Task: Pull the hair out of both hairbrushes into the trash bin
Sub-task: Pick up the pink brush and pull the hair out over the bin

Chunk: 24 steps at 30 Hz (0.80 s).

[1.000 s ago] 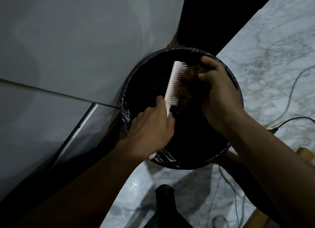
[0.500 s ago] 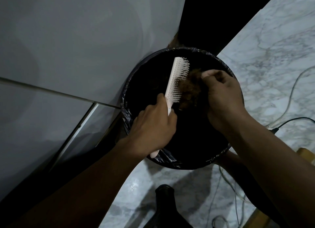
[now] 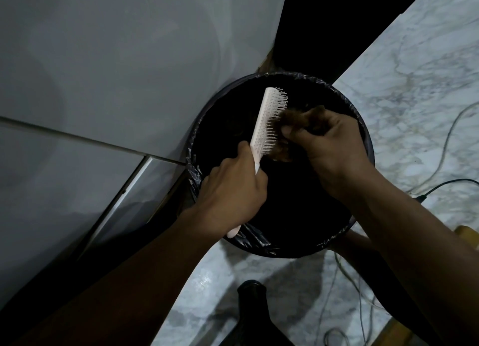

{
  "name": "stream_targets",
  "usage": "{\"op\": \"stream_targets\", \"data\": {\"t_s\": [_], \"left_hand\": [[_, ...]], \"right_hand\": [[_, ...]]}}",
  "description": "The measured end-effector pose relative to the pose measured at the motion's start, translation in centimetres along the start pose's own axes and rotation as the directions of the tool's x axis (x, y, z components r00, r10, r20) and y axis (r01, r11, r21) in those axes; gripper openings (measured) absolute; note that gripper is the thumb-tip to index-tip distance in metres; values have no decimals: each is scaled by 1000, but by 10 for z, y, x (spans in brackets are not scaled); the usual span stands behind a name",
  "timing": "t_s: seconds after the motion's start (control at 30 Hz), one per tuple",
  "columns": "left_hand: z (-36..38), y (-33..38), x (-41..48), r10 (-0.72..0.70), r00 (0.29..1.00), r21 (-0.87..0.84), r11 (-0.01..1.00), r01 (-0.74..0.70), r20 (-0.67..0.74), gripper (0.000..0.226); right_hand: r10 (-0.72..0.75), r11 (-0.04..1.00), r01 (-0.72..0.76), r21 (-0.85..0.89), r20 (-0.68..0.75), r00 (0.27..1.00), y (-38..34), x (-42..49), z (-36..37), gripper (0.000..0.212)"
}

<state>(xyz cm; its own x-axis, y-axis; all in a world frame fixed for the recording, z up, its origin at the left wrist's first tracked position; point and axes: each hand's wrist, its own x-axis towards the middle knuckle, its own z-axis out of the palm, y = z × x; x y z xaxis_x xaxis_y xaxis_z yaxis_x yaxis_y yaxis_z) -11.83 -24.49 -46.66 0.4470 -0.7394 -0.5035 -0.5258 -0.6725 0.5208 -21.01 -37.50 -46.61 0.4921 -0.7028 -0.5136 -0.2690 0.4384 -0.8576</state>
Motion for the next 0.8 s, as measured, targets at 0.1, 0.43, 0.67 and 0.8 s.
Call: {"op": "stream_targets", "data": {"t_s": [0.1,0.43,0.67,0.8], "left_hand": [[0,-3,2,-38,999,-15,999,38,0,19],[-5,-4,4,-60,998,-47,997,59,-37,17],[-6,-1,0,-15,1000,30,999,15,-18,23],[-5,-3,0,20,998,95,995,-15,-55,20]], "right_hand": [[142,973,-130,189,-53,988,-4,2,0,20],[122,992,-119,-46,64,990,-5,-2,1,48],[226,960,-230,-162,-42,973,-9,2,-4,28],[299,954,-290,-76,161,941,-8,-1,-3,25]]}}
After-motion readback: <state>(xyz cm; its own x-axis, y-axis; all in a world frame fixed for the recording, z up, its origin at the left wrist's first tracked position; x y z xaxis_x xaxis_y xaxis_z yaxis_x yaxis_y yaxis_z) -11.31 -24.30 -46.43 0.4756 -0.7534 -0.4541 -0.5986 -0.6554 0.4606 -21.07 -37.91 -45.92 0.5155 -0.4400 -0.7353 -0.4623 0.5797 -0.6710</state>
